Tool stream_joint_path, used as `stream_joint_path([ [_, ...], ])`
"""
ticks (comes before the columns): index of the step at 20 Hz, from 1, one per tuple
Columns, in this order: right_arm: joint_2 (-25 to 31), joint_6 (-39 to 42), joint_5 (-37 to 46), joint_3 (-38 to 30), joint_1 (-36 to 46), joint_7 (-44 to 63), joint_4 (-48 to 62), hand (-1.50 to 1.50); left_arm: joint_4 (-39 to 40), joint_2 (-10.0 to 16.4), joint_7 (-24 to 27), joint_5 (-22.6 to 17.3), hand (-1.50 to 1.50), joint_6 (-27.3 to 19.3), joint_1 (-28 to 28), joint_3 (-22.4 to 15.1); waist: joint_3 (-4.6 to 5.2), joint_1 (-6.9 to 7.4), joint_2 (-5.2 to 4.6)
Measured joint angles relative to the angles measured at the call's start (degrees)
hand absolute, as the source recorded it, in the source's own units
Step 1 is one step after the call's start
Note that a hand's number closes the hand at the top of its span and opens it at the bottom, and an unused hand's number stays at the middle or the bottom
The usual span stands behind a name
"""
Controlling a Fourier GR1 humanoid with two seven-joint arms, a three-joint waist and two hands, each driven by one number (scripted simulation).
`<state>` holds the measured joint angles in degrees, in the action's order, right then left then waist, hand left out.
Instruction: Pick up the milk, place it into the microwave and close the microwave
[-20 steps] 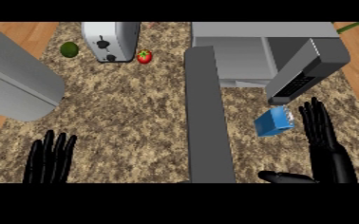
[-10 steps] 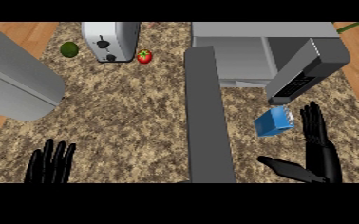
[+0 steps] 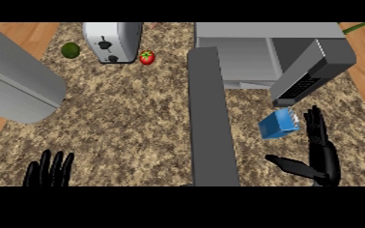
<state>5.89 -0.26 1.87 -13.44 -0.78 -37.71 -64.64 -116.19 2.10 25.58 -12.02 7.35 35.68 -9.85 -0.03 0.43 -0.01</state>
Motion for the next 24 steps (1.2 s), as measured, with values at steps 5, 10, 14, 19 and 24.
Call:
stream_joint_path([
  [5, 0.4, -0.6, 0.4, -0.7, 2.0, -6.0, 7.3, -1.5, -0.1, 0.0, -0.2, 0.4, -1.5, -0.5, 0.1, -0.8, 0.0, -0.04, 0.01],
  [10, 0.5, -2.2, 1.3, -0.7, 5.6, -9.5, 13.9, -1.5, 0.5, 0.5, 1.9, 0.2, -1.5, 0.5, 1.7, -0.8, 0.01, 0.02, 0.01],
  [14, 1.3, -1.7, 1.2, -0.6, 7.4, -10.8, 16.5, -1.5, 0.5, 0.6, 2.2, -0.1, -1.5, 0.5, 2.0, -0.8, 0.0, 0.0, 0.01],
  [19, 1.8, -0.4, 1.2, -0.1, 9.2, -14.4, 20.3, -1.5, 0.5, 1.3, 3.1, -0.3, -1.5, 1.2, 3.5, -0.7, 0.0, 0.06, 0.02],
  [24, 2.7, 0.7, 0.2, -0.8, 12.7, -15.2, 25.2, -1.5, 1.5, 1.7, 3.8, -1.5, -1.5, 2.0, 2.9, 0.3, 0.0, 0.06, 0.0],
])
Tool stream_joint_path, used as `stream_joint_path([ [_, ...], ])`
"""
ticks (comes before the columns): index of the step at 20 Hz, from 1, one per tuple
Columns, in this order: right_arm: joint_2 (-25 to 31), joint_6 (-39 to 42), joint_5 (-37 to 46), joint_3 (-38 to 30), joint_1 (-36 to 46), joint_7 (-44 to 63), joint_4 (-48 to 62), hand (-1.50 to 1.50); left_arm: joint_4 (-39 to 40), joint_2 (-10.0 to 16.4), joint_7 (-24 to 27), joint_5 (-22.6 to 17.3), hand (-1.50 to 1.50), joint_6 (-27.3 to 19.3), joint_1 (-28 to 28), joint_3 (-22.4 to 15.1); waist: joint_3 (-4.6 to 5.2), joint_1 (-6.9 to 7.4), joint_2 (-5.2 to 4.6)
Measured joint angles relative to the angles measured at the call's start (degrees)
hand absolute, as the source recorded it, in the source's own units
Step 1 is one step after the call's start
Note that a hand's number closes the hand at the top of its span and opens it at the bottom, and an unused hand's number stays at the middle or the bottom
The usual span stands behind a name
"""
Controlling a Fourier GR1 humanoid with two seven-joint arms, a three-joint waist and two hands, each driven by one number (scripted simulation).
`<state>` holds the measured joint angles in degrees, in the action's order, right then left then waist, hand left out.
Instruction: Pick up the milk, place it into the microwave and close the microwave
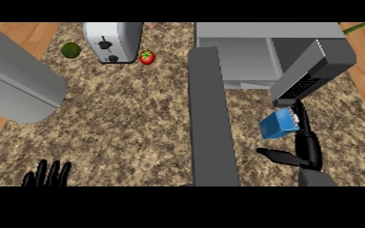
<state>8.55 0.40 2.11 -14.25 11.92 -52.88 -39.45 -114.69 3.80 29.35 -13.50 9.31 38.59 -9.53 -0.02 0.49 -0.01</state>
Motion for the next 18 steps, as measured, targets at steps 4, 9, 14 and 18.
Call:
stream_joint_path([
  [4, 0.2, -0.3, -0.7, -0.4, 1.7, -0.3, 2.2, -1.5, -1.5, 0.0, 0.3, 1.0, -1.5, -0.3, 1.6, -0.7, 0.0, 0.03, 0.01],
  [9, 0.0, -5.3, -0.2, -1.9, 4.7, -2.2, 6.2, 1.5, -1.5, -0.2, -0.1, 0.9, -1.5, -0.4, 1.4, -1.1, -0.02, 0.14, -0.05],
  [14, 0.2, -10.1, 1.7, -1.9, 8.8, -2.6, 9.2, 1.5, -0.8, 0.1, 0.5, 0.3, -1.5, 0.1, 1.3, -0.8, 0.01, 0.27, -0.05],
  [18, 0.5, -13.1, 1.1, -3.9, 12.6, -3.6, 13.4, 1.5, -0.9, 0.6, 0.6, -0.4, -1.5, 0.7, 1.0, 0.0, -0.03, 0.5, -0.16],
])
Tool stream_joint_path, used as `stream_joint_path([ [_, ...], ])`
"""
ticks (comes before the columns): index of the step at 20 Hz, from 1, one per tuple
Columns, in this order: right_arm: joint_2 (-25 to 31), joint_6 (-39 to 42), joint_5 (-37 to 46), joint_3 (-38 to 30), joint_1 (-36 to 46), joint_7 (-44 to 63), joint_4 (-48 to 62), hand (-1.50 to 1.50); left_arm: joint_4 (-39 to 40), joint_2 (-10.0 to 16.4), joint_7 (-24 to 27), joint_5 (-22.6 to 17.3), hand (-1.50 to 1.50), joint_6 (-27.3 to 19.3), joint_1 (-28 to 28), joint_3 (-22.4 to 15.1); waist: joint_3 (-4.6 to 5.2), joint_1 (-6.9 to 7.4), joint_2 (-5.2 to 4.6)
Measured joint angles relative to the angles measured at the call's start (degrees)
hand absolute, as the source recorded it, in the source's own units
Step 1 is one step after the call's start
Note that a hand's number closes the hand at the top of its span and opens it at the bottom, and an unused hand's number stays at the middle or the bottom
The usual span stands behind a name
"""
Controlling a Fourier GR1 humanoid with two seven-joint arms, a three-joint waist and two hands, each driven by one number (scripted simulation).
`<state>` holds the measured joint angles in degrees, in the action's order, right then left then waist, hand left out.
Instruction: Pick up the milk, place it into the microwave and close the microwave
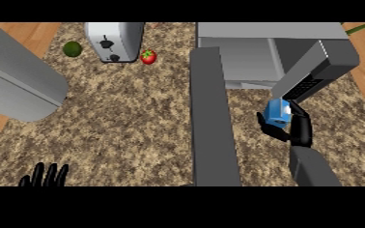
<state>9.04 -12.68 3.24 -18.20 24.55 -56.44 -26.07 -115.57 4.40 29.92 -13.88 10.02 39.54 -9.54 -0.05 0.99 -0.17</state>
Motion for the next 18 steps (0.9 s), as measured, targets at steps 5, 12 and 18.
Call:
stream_joint_path([
  [5, -0.5, -0.4, -0.6, -2.1, 3.8, -3.1, 7.2, 1.5, 0.5, 0.6, -1.1, -1.2, -1.5, 0.5, -1.4, 1.0, -0.03, 0.61, -0.28],
  [12, -1.6, 2.4, -1.5, -3.1, 4.8, -5.9, 9.4, 1.5, 1.3, 0.6, 0.7, -0.4, -1.5, 1.6, 0.2, 0.2, -0.05, 0.75, -0.28],
  [18, -2.5, 3.9, -1.8, -2.7, 4.1, -6.7, 8.2, 1.5, 0.4, 0.1, -0.5, -0.5, -1.5, 0.7, -0.1, -0.2, -0.05, 0.12, -0.1],
])
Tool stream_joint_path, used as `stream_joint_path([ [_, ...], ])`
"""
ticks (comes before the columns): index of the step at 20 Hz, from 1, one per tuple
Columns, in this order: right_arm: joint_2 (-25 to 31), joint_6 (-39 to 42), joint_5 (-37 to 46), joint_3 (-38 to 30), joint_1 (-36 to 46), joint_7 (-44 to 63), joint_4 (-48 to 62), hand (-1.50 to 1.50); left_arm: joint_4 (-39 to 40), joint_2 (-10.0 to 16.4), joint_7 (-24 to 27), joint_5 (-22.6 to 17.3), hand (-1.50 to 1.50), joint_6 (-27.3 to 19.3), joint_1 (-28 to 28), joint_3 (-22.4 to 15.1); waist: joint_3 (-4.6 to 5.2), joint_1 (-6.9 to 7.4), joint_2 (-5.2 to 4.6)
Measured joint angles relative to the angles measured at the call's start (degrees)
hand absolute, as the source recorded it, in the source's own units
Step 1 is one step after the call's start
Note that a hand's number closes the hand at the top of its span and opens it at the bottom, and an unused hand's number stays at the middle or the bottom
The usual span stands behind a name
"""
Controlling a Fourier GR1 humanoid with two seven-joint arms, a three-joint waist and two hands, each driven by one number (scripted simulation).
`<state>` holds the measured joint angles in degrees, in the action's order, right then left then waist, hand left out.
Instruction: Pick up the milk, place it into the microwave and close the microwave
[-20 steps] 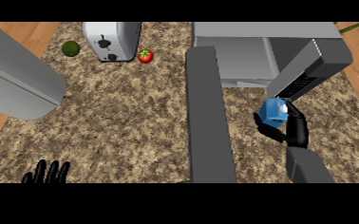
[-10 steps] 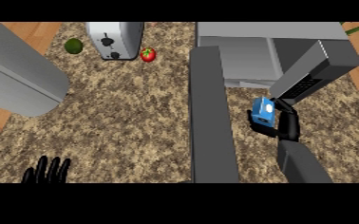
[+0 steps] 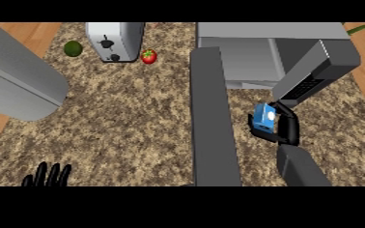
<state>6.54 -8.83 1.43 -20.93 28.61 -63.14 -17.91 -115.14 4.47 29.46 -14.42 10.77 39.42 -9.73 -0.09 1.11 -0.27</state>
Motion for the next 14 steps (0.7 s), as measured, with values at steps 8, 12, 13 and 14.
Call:
stream_joint_path([
  [8, -2.6, 0.5, 0.3, 4.9, -7.4, 4.1, -15.6, 1.5, 0.2, -0.1, 1.4, 0.6, -1.5, 0.5, 1.6, -0.6, 0.16, -1.44, 0.6],
  [12, -1.9, 1.8, 0.4, 8.0, -14.6, 9.3, -27.4, 1.5, 0.2, -0.1, 1.9, 1.0, -1.5, 0.8, 2.6, -1.4, 0.2, -1.8, 0.72],
  [13, -2.1, 2.1, 0.7, 9.2, -17.0, 10.7, -30.9, 1.5, 0.0, 0.0, 2.0, 1.0, -1.5, 0.8, 3.1, -1.5, 0.21, -1.91, 0.76],
  [14, -1.8, 2.7, 0.6, 9.8, -19.4, 11.7, -34.2, 1.5, 0.0, -0.2, 2.4, 1.4, -1.5, 0.7, 3.5, -1.8, 0.2, -1.9, 0.75],
])
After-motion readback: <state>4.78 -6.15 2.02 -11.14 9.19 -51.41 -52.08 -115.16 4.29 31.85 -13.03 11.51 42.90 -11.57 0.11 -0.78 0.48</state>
